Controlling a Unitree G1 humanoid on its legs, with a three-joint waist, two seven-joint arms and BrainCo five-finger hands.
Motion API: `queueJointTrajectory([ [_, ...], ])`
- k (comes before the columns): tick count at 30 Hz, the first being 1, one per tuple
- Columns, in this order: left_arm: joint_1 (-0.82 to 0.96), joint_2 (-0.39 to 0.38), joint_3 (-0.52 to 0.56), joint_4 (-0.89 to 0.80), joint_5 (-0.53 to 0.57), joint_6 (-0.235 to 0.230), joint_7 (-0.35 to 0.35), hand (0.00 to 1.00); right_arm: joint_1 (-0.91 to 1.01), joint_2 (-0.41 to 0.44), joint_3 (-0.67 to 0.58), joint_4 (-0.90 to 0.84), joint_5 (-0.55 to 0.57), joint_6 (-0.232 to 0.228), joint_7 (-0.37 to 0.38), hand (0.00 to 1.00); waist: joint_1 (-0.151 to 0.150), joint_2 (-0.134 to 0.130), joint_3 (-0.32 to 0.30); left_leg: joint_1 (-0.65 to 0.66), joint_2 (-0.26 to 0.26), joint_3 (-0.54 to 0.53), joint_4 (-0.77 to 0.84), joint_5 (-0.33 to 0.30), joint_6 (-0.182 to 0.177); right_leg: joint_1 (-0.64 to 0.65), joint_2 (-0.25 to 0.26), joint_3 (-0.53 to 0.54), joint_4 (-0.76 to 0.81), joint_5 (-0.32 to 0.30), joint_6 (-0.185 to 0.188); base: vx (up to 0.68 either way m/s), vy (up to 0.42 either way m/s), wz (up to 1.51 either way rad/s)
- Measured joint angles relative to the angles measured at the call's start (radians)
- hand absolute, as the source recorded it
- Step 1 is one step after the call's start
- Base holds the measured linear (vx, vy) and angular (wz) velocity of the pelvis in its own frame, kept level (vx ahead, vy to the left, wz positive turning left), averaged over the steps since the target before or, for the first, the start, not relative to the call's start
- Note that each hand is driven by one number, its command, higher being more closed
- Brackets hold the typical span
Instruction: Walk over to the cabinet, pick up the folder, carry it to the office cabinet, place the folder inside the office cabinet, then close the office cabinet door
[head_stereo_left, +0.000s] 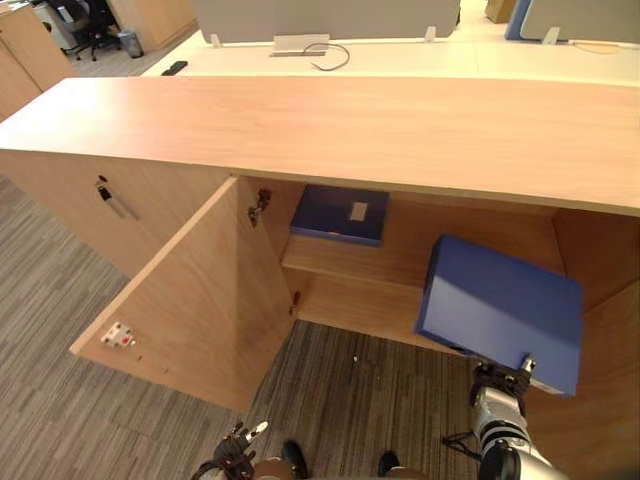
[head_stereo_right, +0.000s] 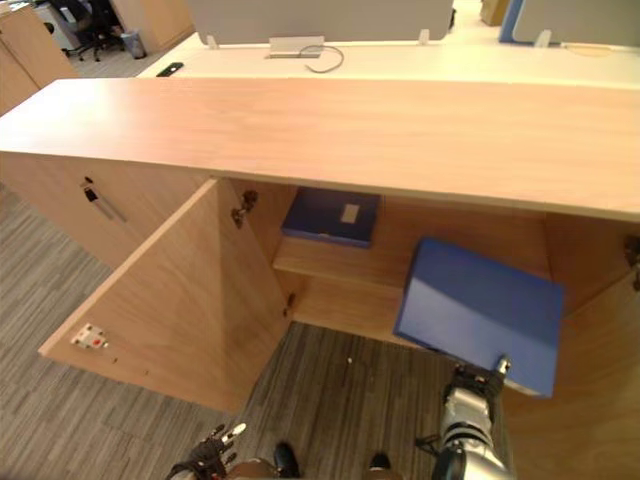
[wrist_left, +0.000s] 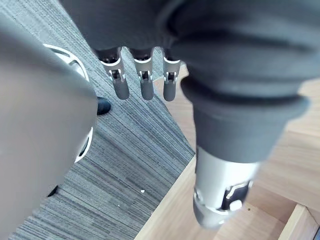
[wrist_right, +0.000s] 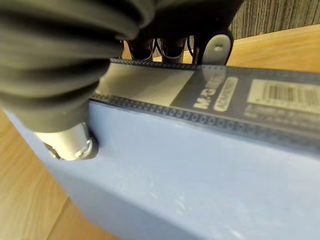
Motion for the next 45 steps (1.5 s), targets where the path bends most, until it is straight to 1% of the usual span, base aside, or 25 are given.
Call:
queueJointTrajectory([
  [2,-0.003,-0.001,-0.008,0.000,0.028,0.000,0.000,0.00,-0.016,-0.002,-0.007,-0.007,0.010,-0.014,-0.005,1.00,0.006,0.004,-0.003,0.006,-0.005,0.027,0.001,-0.021,-0.005,-0.015,-0.002,0.027,0.018,-0.016,0.003,0.20,0.048,-0.43],
  [4,-0.013,0.002,-0.032,0.000,0.047,0.000,0.001,0.00,-0.041,-0.010,-0.011,-0.007,0.011,-0.016,-0.013,1.00,0.009,0.011,-0.008,0.016,-0.014,0.068,0.006,-0.038,-0.009,-0.063,-0.017,0.066,0.094,-0.058,0.013,0.33,0.070,-0.49],
  [6,-0.013,0.002,-0.043,0.001,0.050,0.000,0.001,0.00,-0.056,-0.010,-0.012,-0.004,0.011,-0.015,-0.018,1.00,0.015,0.020,-0.011,0.046,-0.021,0.093,0.006,-0.051,-0.003,-0.077,-0.027,0.093,0.143,-0.082,0.002,0.30,0.066,-0.58],
  [8,-0.006,0.000,-0.064,0.008,0.054,-0.001,0.001,0.00,-0.071,-0.009,-0.003,-0.001,0.010,-0.014,-0.026,1.00,0.020,0.040,-0.022,0.096,-0.021,0.127,0.009,-0.062,0.006,-0.100,-0.038,0.098,0.250,-0.098,-0.002,0.27,0.044,-0.59],
  [9,-0.005,0.005,-0.084,0.024,0.057,-0.001,0.001,0.00,-0.086,-0.004,0.001,0.001,0.010,-0.013,-0.028,1.00,0.022,0.045,-0.022,0.138,-0.019,0.152,0.021,-0.064,0.005,-0.139,-0.053,0.093,0.390,-0.118,-0.002,0.24,0.020,-0.52],
  [11,0.003,0.013,-0.131,0.038,0.066,-0.001,-0.001,0.00,-0.095,-0.004,0.008,0.002,0.006,-0.009,-0.029,1.00,0.003,0.047,-0.023,0.194,-0.015,0.176,0.067,-0.073,0.016,-0.206,-0.096,0.031,0.647,-0.105,-0.009,0.21,-0.016,-0.36],
  [12,0.014,0.012,-0.141,0.039,0.073,-0.003,-0.002,0.00,-0.104,-0.006,0.021,0.004,0.001,-0.003,-0.029,1.00,-0.002,0.061,-0.028,0.229,-0.010,0.178,0.054,-0.087,0.026,-0.265,-0.111,-0.021,0.735,-0.146,-0.015,0.26,-0.046,-0.61],
  [13,0.024,0.022,-0.151,0.047,0.085,-0.003,-0.004,0.00,-0.129,-0.005,0.067,0.005,-0.012,0.010,-0.027,1.00,-0.003,0.068,-0.023,0.272,-0.004,0.180,0.038,-0.112,0.005,-0.338,-0.110,-0.107,0.724,-0.207,-0.054,0.23,-0.032,-0.63],
  [14,0.023,0.032,-0.157,0.053,0.089,-0.002,-0.004,0.00,-0.135,-0.006,0.084,0.004,-0.016,0.016,-0.024,1.00,-0.004,0.064,-0.020,0.280,0.000,0.182,0.042,-0.125,-0.013,-0.363,-0.108,-0.145,0.690,-0.206,-0.063,0.26,-0.098,-0.53],
  [16,0.020,0.044,-0.164,0.073,0.100,0.000,-0.008,0.00,-0.138,-0.024,0.110,0.004,-0.042,0.036,-0.019,1.00,-0.018,0.053,-0.007,0.297,0.010,0.194,0.091,-0.186,-0.090,-0.359,-0.096,-0.231,0.522,-0.114,-0.128,0.28,-0.124,-0.06],
  [17,0.017,0.022,-0.166,0.077,0.112,-0.001,-0.017,0.00,-0.136,-0.045,0.112,0.007,-0.053,0.040,-0.020,1.00,-0.011,0.090,0.004,0.280,0.065,0.201,0.153,-0.209,-0.097,-0.327,-0.057,-0.244,0.493,-0.107,-0.144,0.32,-0.102,-0.12],
  [18,0.019,0.017,-0.169,0.076,0.126,-0.001,-0.024,0.00,-0.138,-0.044,0.110,0.011,-0.053,0.042,-0.023,1.00,-0.008,0.088,0.007,0.279,0.059,0.197,0.147,-0.233,-0.107,-0.308,-0.050,-0.236,0.477,-0.107,-0.144,0.33,-0.099,-0.19],
  [20,0.023,0.022,-0.172,0.058,0.154,-0.009,-0.035,0.00,-0.138,-0.049,0.116,0.011,-0.055,0.041,-0.022,1.00,-0.014,0.077,0.020,0.277,0.066,0.189,0.156,-0.244,-0.095,-0.232,-0.040,-0.235,0.442,-0.108,-0.143,0.15,-0.035,-0.09],
  [21,0.025,0.024,-0.172,0.056,0.162,-0.012,-0.036,0.00,-0.140,-0.051,0.126,0.010,-0.056,0.041,-0.021,1.00,-0.013,0.078,0.020,0.262,0.075,0.188,0.169,-0.246,-0.090,-0.220,-0.035,-0.234,0.440,-0.110,-0.140,0.07,0.001,-0.09],
  [22,0.024,0.032,-0.171,0.052,0.172,-0.018,-0.037,0.00,-0.143,-0.053,0.155,-0.004,-0.056,0.041,-0.020,1.00,-0.014,0.078,0.021,0.218,0.100,0.186,0.204,-0.229,-0.065,-0.215,-0.026,-0.234,0.454,-0.129,-0.127,0.02,0.007,-0.08],
  [23,0.024,0.036,-0.168,0.048,0.175,-0.018,-0.037,0.00,-0.147,-0.054,0.167,-0.012,-0.058,0.041,-0.018,1.00,-0.015,0.077,0.023,0.194,0.117,0.192,0.236,-0.233,-0.059,-0.222,-0.021,-0.233,0.469,-0.147,-0.119,0.02,0.018,-0.14],
  [24,0.023,0.051,-0.165,0.047,0.176,-0.018,-0.037,0.00,-0.157,-0.052,0.191,-0.016,-0.072,0.042,-0.015,1.00,-0.012,0.071,0.030,0.170,0.152,0.187,0.315,-0.276,-0.072,-0.244,-0.020,-0.226,0.512,-0.171,-0.111,-0.01,0.011,-0.07],
  [27,0.014,0.079,-0.157,0.047,0.176,-0.011,-0.036,0.00,-0.172,-0.045,0.202,-0.026,-0.095,0.043,-0.017,1.00,-0.014,0.057,0.055,0.081,0.213,0.162,0.481,-0.335,-0.041,-0.291,-0.029,-0.239,0.588,-0.203,-0.109,-0.02,-0.009,0.09],
  [28,0.007,0.089,-0.144,0.040,0.175,-0.013,-0.032,0.00,-0.182,-0.039,0.202,-0.040,-0.096,0.042,-0.020,1.00,-0.016,0.049,0.076,0.035,0.240,0.135,0.551,-0.358,-0.031,-0.314,-0.033,-0.250,0.627,-0.219,-0.112,-0.05,-0.035,0.25],
  [31,-0.038,0.119,-0.121,0.030,0.173,-0.015,-0.023,0.00,-0.233,-0.040,0.201,-0.052,-0.122,0.041,-0.024,1.00,-0.019,0.043,0.109,-0.092,0.301,0.059,0.714,-0.423,-0.017,-0.390,-0.054,-0.297,0.734,-0.272,-0.124,-0.10,-0.043,0.36],
  [32,-0.044,0.123,-0.118,0.026,0.172,-0.015,-0.023,0.00,-0.242,-0.039,0.201,-0.060,-0.126,0.041,-0.028,1.00,-0.017,0.039,0.114,-0.115,0.307,0.048,0.737,-0.433,-0.015,-0.405,-0.062,-0.303,0.758,-0.285,-0.126,-0.12,-0.030,0.38],
  [34,-0.060,0.129,-0.108,-0.010,0.168,-0.022,-0.018,0.00,-0.298,-0.039,0.191,-0.089,-0.128,0.035,-0.035,1.00,-0.018,0.033,0.138,-0.208,0.317,-0.008,0.827,-0.470,-0.006,-0.467,-0.105,-0.332,0.857,-0.330,-0.132,-0.11,-0.026,0.42],
  [37,-0.079,0.141,-0.093,-0.050,0.153,-0.029,-0.012,0.00,-0.398,-0.039,0.149,-0.089,-0.120,0.025,-0.057,1.00,-0.012,0.035,0.168,-0.310,0.340,-0.056,0.926,-0.512,-0.004,-0.538,-0.130,-0.355,0.949,-0.364,-0.145,-0.15,-0.012,0.24],
  [41,-0.107,0.149,-0.090,-0.098,0.124,-0.036,-0.001,0.00,-0.474,-0.041,0.103,-0.122,-0.079,0.002,-0.085,1.00,0.020,0.030,0.203,-0.422,0.349,-0.104,1.039,-0.555,-0.014,-0.635,-0.180,-0.354,1.074,-0.405,-0.166,-0.12,0.008,0.14],
  [45,-0.111,0.151,-0.082,-0.160,0.087,-0.038,0.006,0.00,-0.508,-0.040,0.054,-0.124,-0.001,-0.021,-0.134,1.00,0.047,0.029,0.227,-0.507,0.370,-0.136,1.128,-0.584,-0.017,-0.707,-0.194,-0.350,1.150,-0.421,-0.174,-0.11,0.061,-0.01],
])
